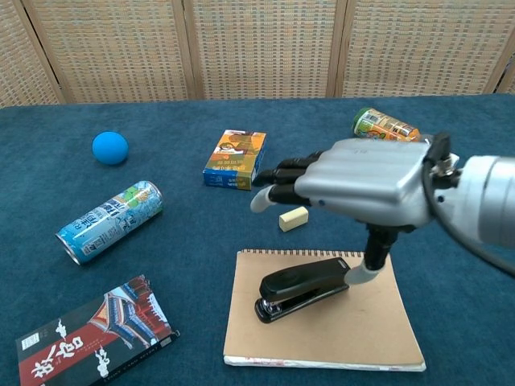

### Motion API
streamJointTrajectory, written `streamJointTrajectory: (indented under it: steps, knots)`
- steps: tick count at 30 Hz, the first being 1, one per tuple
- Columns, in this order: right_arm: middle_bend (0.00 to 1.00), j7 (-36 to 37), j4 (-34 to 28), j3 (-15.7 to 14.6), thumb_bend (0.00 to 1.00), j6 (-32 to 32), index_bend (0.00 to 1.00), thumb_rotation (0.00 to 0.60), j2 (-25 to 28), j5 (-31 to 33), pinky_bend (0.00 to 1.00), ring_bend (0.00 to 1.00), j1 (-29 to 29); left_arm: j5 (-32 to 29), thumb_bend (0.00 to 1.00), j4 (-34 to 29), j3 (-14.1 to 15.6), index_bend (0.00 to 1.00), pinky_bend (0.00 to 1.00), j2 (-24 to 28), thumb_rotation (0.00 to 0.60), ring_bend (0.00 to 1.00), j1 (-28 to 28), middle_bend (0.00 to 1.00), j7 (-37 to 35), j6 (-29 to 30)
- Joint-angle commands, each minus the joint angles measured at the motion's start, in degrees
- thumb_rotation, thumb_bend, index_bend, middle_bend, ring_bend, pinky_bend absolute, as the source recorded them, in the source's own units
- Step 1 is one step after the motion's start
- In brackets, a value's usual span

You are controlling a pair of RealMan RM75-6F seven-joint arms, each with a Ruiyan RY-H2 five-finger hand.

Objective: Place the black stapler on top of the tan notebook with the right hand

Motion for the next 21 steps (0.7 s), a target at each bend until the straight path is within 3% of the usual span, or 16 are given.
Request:
streamJointTrajectory:
  steps: [1,6,12,15,21]
  knots:
    - [0.00,5.5,-1.3,-2.6,0.00,7.2,0.01,0.600,7.1,-8.4,0.10,0.00,-4.5,0.2,0.00,0.0,0.1,0.00,0.00,0.1,0.600,0.00,0.1,0.00,-0.2,0.3]
    - [0.00,21.1,8.4,-4.7,0.00,18.6,0.01,0.600,13.3,-15.5,0.09,0.00,-11.9,0.6,0.00,0.1,0.4,0.00,0.00,-0.2,0.600,0.00,0.2,0.00,-0.2,0.4]
    - [0.00,38.5,21.4,-6.2,0.00,31.5,0.01,0.600,11.1,-16.6,0.07,0.00,-21.7,2.2,0.00,0.1,1.0,0.00,0.00,-1.1,0.600,0.00,0.6,0.00,1.3,1.3]
    - [0.00,43.3,26.3,-7.3,0.00,36.1,0.01,0.600,9.6,-18.6,0.05,0.00,-25.3,3.0,0.00,0.1,1.5,0.00,0.00,-1.7,0.600,0.00,0.8,0.00,2.3,1.6]
    - [0.00,45.6,28.6,-7.6,0.00,41.7,0.01,0.600,7.8,-21.0,0.04,0.00,-29.6,4.8,0.00,0.8,2.2,0.00,0.00,-2.7,0.600,0.00,1.4,0.00,3.5,2.8]
